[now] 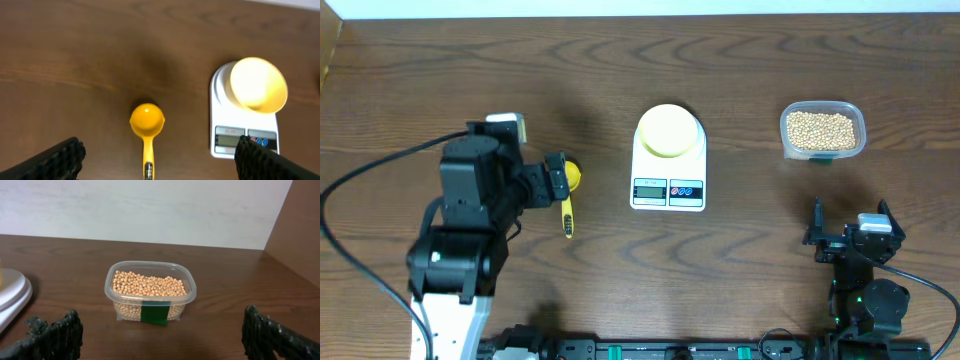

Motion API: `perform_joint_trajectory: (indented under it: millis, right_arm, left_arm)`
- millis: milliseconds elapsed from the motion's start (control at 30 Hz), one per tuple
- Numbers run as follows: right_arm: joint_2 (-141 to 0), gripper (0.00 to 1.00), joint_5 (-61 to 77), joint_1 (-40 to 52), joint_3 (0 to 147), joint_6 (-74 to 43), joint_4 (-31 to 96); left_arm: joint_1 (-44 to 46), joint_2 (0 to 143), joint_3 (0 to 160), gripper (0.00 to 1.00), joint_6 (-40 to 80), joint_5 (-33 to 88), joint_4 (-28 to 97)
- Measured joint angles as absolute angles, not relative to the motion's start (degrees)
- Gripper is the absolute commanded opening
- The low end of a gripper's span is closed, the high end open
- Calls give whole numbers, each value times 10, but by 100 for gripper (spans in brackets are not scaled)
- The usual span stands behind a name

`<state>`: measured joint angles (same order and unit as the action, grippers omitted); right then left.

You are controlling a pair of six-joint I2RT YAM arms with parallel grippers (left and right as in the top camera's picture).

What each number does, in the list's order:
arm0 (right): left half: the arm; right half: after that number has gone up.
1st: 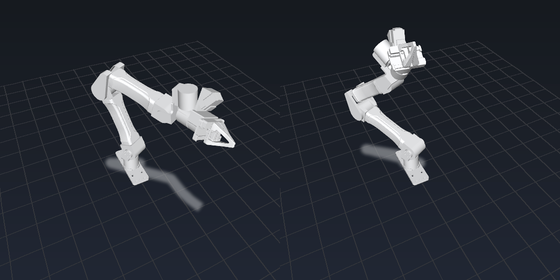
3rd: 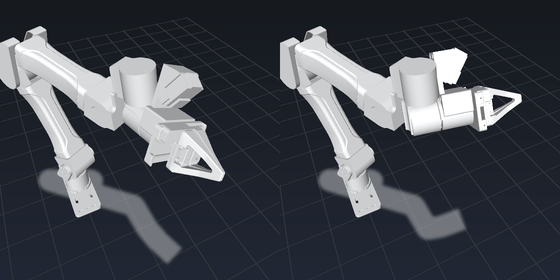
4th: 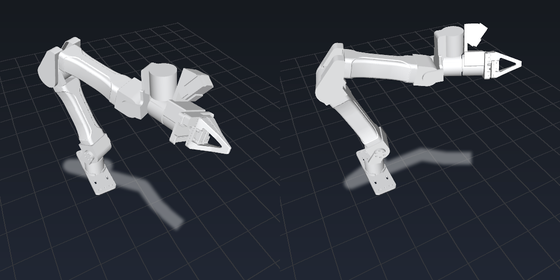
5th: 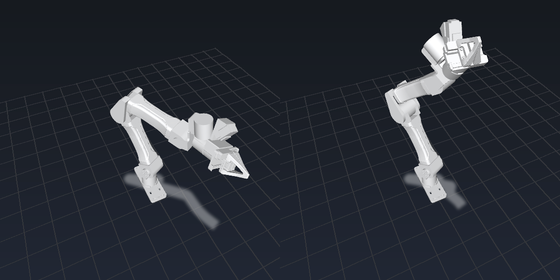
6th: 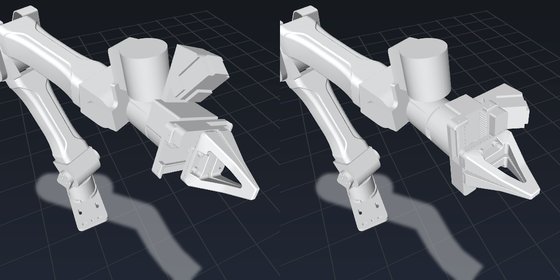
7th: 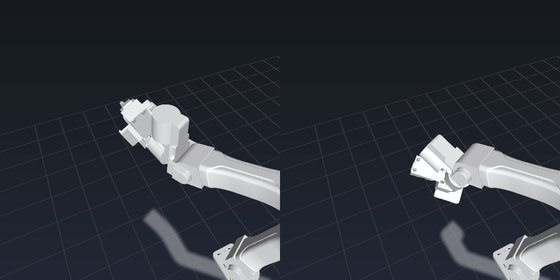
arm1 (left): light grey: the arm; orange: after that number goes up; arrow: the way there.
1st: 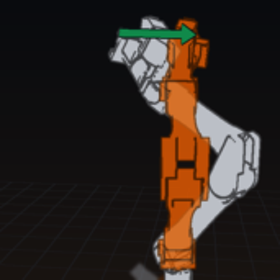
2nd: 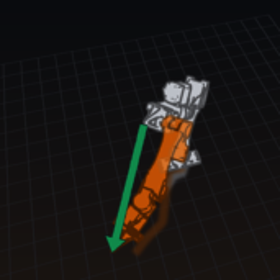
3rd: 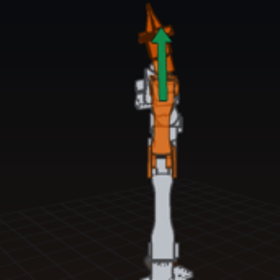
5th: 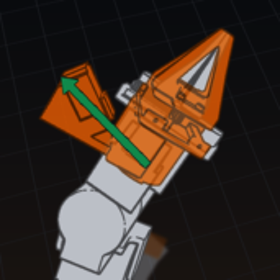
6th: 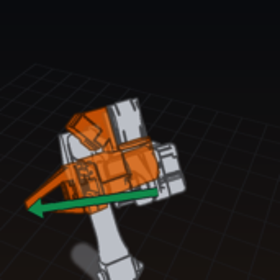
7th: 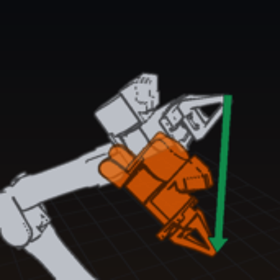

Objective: Scoop item into bowl and weigh 50g on scale
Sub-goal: 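Raise the left arm and move the left gripper above the yellow scoop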

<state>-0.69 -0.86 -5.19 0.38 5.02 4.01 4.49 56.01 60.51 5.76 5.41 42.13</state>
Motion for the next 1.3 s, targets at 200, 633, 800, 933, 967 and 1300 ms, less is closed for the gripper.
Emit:
perform_joint_trajectory:
  millis: [200, 633, 800, 933, 967, 1300]
  right_arm:
    - [-7, 99, -9, -52, 4, 50, 40]
    - [-7, 99, -9, -52, 4, 50, 40]
    - [-7, 99, -9, -52, 4, 50, 40]
    - [-7, 99, -9, -52, 4, 50, 40]
    - [-7, 99, -9, -52, 4, 50, 40]
    - [-7, 99, -9, -52, 4, 50, 40]
  left_arm:
    - [39, 615, 623, 98, 58, 54, 459]
    - [5, 656, 624, 98, 77, 54, 518]
    - [5, 656, 624, 98, 77, 54, 538]
    - [5, 656, 624, 98, 77, 54, 538]
    - [5, 656, 624, 98, 77, 54, 538]
    - [5, 656, 624, 98, 72, 54, 538]
